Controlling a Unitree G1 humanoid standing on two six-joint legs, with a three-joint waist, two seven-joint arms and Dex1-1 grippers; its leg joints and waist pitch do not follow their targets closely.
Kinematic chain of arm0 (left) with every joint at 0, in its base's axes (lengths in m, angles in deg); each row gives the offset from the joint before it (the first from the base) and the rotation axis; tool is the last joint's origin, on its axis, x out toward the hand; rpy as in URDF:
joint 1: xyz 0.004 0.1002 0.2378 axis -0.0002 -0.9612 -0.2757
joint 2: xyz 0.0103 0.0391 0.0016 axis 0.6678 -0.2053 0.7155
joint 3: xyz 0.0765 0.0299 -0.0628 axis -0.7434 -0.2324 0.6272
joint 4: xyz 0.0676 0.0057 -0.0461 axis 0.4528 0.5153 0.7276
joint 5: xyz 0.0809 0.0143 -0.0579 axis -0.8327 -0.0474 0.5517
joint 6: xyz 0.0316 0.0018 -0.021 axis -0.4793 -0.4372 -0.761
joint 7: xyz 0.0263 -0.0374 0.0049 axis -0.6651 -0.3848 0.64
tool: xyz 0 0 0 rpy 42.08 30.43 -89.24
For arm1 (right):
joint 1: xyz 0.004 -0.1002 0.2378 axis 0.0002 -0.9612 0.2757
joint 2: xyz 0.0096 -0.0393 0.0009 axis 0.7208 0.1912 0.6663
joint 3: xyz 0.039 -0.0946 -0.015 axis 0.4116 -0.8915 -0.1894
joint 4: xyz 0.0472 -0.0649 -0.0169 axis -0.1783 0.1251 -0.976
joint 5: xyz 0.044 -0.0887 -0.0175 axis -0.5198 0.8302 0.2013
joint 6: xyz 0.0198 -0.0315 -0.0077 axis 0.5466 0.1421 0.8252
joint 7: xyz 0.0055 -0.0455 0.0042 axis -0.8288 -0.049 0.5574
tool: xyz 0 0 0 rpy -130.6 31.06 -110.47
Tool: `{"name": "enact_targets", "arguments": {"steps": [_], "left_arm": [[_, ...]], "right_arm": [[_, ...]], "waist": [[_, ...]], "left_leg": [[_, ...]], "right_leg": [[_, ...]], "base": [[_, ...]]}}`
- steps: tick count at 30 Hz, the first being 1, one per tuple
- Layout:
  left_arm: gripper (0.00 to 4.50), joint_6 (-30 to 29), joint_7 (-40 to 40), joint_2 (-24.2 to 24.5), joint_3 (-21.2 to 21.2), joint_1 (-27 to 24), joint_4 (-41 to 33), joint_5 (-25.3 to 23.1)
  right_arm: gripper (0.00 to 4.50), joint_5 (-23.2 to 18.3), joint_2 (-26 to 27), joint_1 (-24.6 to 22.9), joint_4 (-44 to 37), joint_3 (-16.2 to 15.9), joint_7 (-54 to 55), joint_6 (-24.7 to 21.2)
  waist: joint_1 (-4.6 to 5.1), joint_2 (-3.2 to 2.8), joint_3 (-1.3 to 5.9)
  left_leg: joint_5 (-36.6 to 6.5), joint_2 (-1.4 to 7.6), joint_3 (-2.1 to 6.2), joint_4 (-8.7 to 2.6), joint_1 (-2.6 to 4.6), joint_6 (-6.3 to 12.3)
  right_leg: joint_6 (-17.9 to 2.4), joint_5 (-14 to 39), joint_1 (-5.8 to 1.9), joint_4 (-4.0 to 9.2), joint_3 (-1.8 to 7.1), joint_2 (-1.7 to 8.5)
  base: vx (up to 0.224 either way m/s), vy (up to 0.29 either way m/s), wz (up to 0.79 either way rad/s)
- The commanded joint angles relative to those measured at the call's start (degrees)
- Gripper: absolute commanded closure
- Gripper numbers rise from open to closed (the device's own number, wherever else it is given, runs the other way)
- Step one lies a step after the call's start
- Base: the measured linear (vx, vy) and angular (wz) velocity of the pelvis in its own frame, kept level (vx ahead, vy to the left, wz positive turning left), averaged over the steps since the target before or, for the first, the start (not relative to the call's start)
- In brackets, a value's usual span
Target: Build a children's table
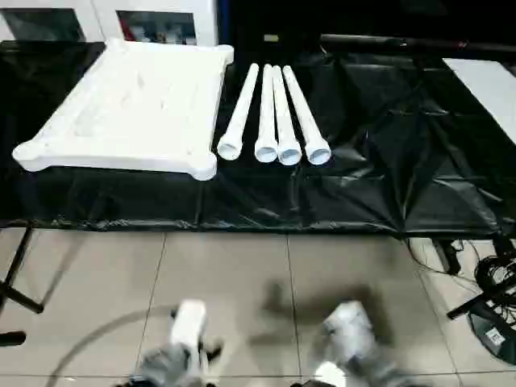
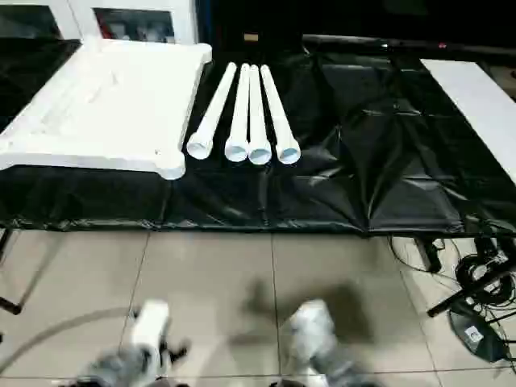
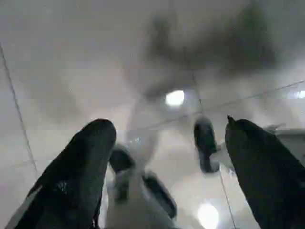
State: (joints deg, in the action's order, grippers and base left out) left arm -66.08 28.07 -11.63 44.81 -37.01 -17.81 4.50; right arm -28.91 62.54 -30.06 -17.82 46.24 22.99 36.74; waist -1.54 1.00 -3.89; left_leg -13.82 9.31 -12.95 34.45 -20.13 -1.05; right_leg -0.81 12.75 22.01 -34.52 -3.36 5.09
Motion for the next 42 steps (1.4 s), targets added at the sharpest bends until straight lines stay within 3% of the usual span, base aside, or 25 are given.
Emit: {"name": "enact_targets", "arguments": {"steps": [1,2,6,8,10,13,18,21,22,23,26,28,29,30,31,33,34,35,36,37,38,39,40,41,42], "left_arm": [[0.02,0.5,-3.6,1.6,-0.7,-8.4,-17.1,2.1],[0.01,0.5,-3.6,1.6,-0.7,-8.4,-17.1,2.1],[0.01,1.1,-4.4,4.9,-1.0,-22.4,-46.3,4.7],[0.01,0.2,-4.5,5.7,-0.2,-26.2,-55.8,6.4],[0.01,-1.0,-2.3,5.4,1.5,-29.6,-68.2,7.1],[0.01,-7.1,0.0,4.1,2.4,-28.9,-78.2,7.9],[0.01,-14.5,3.1,2.7,3.8,-25.6,-85.3,8.6],[0.01,-18.2,7.3,3.0,5.0,-19.4,-84.6,8.0],[0.01,-18.8,7.6,3.2,4.9,-18.9,-84.8,7.9],[0.01,-20.2,8.4,3.1,4.9,-17.1,-83.4,7.1],[0.01,-19.8,8.4,3.7,3.9,-14.7,-80.7,4.4],[0.01,-21.3,8.7,3.2,2.9,-11.9,-79.6,3.4],[0.01,-22.4,8.9,2.7,2.5,-10.4,-79.2,3.6],[0.01,-22.7,9.1,2.3,2.2,-9.2,-78.6,3.5],[0.01,-22.9,9.1,2.3,2.2,-8.0,-77.4,3.7],[0.01,-22.5,9.0,3.3,1.8,-6.1,-75.7,3.8],[0.01,-23.2,9.3,3.3,2.4,-5.6,-75.8,4.6],[0.01,-23.9,9.6,3.2,3.0,-5.0,-75.9,5.1],[0.01,-23.9,9.6,3.2,3.0,-5.0,-75.9,5.1],[0.01,-24.5,9.6,3.1,3.7,-4.4,-75.9,5.7],[0.01,-24.5,9.5,3.1,3.8,-4.3,-75.8,5.7],[0.01,-24.2,9.4,3.0,3.9,-4.4,-75.5,5.4],[0.01,-24.2,9.3,2.9,4.2,-4.6,-75.3,5.4],[0.01,-24.4,9.5,2.7,4.3,-4.7,-75.2,5.2],[0.01,-24.6,9.7,2.5,4.6,-5.0,-75.3,5.3]], "right_arm": [[0.0,-3.2,-1.2,-7.7,-20.6,-1.7,-4.7,-2.8],[0.0,-3.2,-1.2,-7.7,-20.6,-1.7,-4.7,-2.8],[0.0,-10.9,-7.2,-22.9,-57.7,-4.9,-9.1,-12.4],[0.0,-14.3,-9.8,-26.7,-67.2,-5.3,-10.3,-15.3],[0.0,-18.3,-12.1,-30.0,-76.0,-4.6,-10.7,-16.6],[0.0,-17.1,-9.8,-28.8,-79.7,-1.1,-7.2,-15.4],[0.0,-13.3,-6.1,-24.2,-81.6,4.0,-0.6,-20.9],[0.0,-16.8,-2.5,-18.1,-80.0,6.6,8.7,-27.9],[0.0,-18.1,-2.5,-17.6,-80.0,6.4,10.2,-29.3],[0.0,-17.3,-3.1,-16.8,-78.4,4.3,9.7,-28.2],[0.0,-15.7,-2.9,-15.7,-76.7,2.2,9.3,-26.6],[0.0,-15.3,-1.6,-14.5,-76.7,2.4,9.3,-27.2],[0.0,-14.7,-1.0,-13.8,-77.3,3.0,9.2,-27.6],[0.0,-14.0,-0.6,-13.2,-77.8,3.3,9.1,-27.6],[0.0,-12.8,-0.4,-12.5,-79.2,2.9,9.1,-27.9],[0.0,-13.7,0.5,-11.2,-83.2,2.7,10.9,-29.2],[0.0,-15.0,0.7,-10.8,-84.7,2.8,11.7,-29.8],[0.0,-15.7,0.6,-10.3,-85.8,2.6,12.6,-30.0],[0.0,-15.7,0.6,-10.3,-85.8,2.6,12.6,-30.0],[0.0,-15.2,0.6,-9.8,-86.0,2.4,13.9,-28.7],[0.0,-14.8,0.8,-9.8,-85.7,2.4,14.3,-27.8],[0.0,-14.9,1.1,-9.8,-85.4,2.6,13.9,-27.1],[0.0,-14.5,1.6,-9.9,-84.9,2.7,14.1,-26.7],[0.0,-13.7,2.1,-10.1,-84.4,3.2,14.2,-25.9],[0.0,-13.0,2.7,-10.5,-84.1,3.7,14.5,-25.8]], "waist": [[-0.57,0.03,2.86],[-0.92,-0.03,2.95],[-1.32,0.32,2.77],[-1.56,0.09,2.21],[-1.51,0.48,1.44],[-1.11,0.79,1.61],[-0.4,0.94,2.05],[0.06,1.58,2.31],[0.01,1.0,2.05],[0.06,1.72,1.7],[0.01,1.4,1.88],[-0.11,0.42,3.07],[0.44,-0.42,3.78],[0.8,-0.49,3.67],[0.9,-0.34,3.9],[-0.94,0.33,4.64],[-1.58,-0.1,5.13],[-1.58,-0.1,5.13],[-2.11,-0.64,5.37],[-0.32,-2.73,5.78],[5.79,-3.03,7.56],[4.85,-2.5,6.27],[4.08,-0.88,5.3],[3.49,0.36,5.37],[2.69,4.34,6.73]], "left_leg": [[-5.0,6.28,2.82,-4.39,-0.07,7.36],[-3.5,6.38,2.81,-4.31,0.17,8.54],[-4.0,6.7,2.83,-4.59,0.09,9.09],[-9.4,6.69,2.88,-5.47,0.09,7.11],[-17.4,6.37,2.88,-6.1,0.55,1.67],[-19.1,5.91,3.27,-6.23,0.61,-1.4],[-14.5,5.26,3.33,-6.09,0.41,-2.26],[-24.6,4.32,3.3,-5.89,2.1,-3.39],[-28.6,3.93,3.29,-5.96,2.8,-2.7],[-30.2,3.61,3.17,-5.73,3.02,-1.48],[-30.6,3.12,2.97,-5.81,4.35,-0.36],[-23.1,3.28,3.1,-6.71,4.13,0.93],[-19.4,3.47,3.05,-6.89,5.79,1.58],[-17.7,3.73,3.47,-7.08,6.1,2.45],[-13.3,2.89,3.02,-6.29,5.71,4.58],[-4.7,-0.93,1.73,-3.27,1.56,7.59],[-1.4,-1.51,2.73,-1.63,-0.7,7.41],[-1.4,-1.51,2.73,-1.63,-0.7,7.41],[1.9,-1.75,3.44,-1.37,-0.85,6.05],[14.2,1.25,7.03,-2.63,7.51,8.9],[43.4,9.57,16.95,-0.66,21.66,22.11],[50.6,10.17,17.4,-0.68,18.91,25.09],[42.0,5.59,13.6,-2.53,12.85,22.93],[32.0,-0.2,10.51,-1.7,11.28,18.91],[9.6,-8.39,5.57,1.47,6.85,14.05]], "right_leg": [[-17.7,-5.3,-2.36,2.57,3.56,5.86],[-17.2,-7.6,-2.22,2.38,3.39,5.58],[-14.5,-6.0,-2.26,2.65,3.39,4.83],[-13.4,1.8,-2.14,3.61,3.38,4.58],[-10.4,16.4,-1.27,5.36,3.66,4.49],[-7.2,20.9,-0.95,5.59,3.86,4.36],[-6.6,15.4,-1.04,4.85,3.65,3.63],[-4.3,26.8,-1.13,5.81,2.76,3.13],[-3.7,32.4,-1.3,6.51,2.16,2.67],[-3.1,37.2,-1.86,7.25,1.76,2.53],[-3.6,39.0,-2.81,8.12,1.52,2.26],[-6.7,26.5,-5.13,6.74,1.76,1.91],[-9.7,14.9,-4.58,5.35,1.33,1.06],[-11.0,10.2,-4.43,4.24,0.94,0.66],[-13.0,2.7,-5.6,3.52,1.15,0.76],[-15.1,-6.4,-11.29,4.05,4.29,1.27],[-14.9,-12.8,-13.73,3.62,5.99,1.29],[-14.9,-12.8,-13.73,3.62,5.99,1.29],[-12.6,-22.8,-14.66,2.49,6.3,-0.64],[-5.2,-26.4,-7.34,-3.12,1.96,-5.72],[5.3,6.4,8.59,-8.56,-0.7,-1.65],[6.5,10.0,8.86,-8.7,-0.09,1.06],[3.2,0.2,8.27,-8.1,1.26,2.42],[-0.5,-7.6,5.92,-3.33,1.36,1.47],[-1.6,-9.4,-3.02,-0.28,6.28,0.59]], "base": [[0.0,0.0,0.0],[0.0,0.0,0.0],[0.0,0.0,0.0],[0.0,0.0,0.0],[0.0,0.0,0.0],[0.0,0.0,0.0],[0.0,0.0,0.0],[0.0,0.0,0.0],[0.0,0.0,0.0],[0.0,0.0,0.0],[0.063,-0.006,-0.04],[0.124,-0.003,-0.05],[0.139,0.002,0.02],[0.139,0.002,0.02],[0.162,0.008,0.02],[0.146,0.012,0.03],[0.141,0.014,0.1],[0.165,0.011,0.2],[0.165,0.011,0.2],[0.229,-0.036,0.3],[0.217,-0.137,-0.09],[0.217,-0.137,-0.09],[0.031,-0.179,-0.42],[-0.101,-0.117,-0.07],[-0.101,-0.117,-0.07]]}}
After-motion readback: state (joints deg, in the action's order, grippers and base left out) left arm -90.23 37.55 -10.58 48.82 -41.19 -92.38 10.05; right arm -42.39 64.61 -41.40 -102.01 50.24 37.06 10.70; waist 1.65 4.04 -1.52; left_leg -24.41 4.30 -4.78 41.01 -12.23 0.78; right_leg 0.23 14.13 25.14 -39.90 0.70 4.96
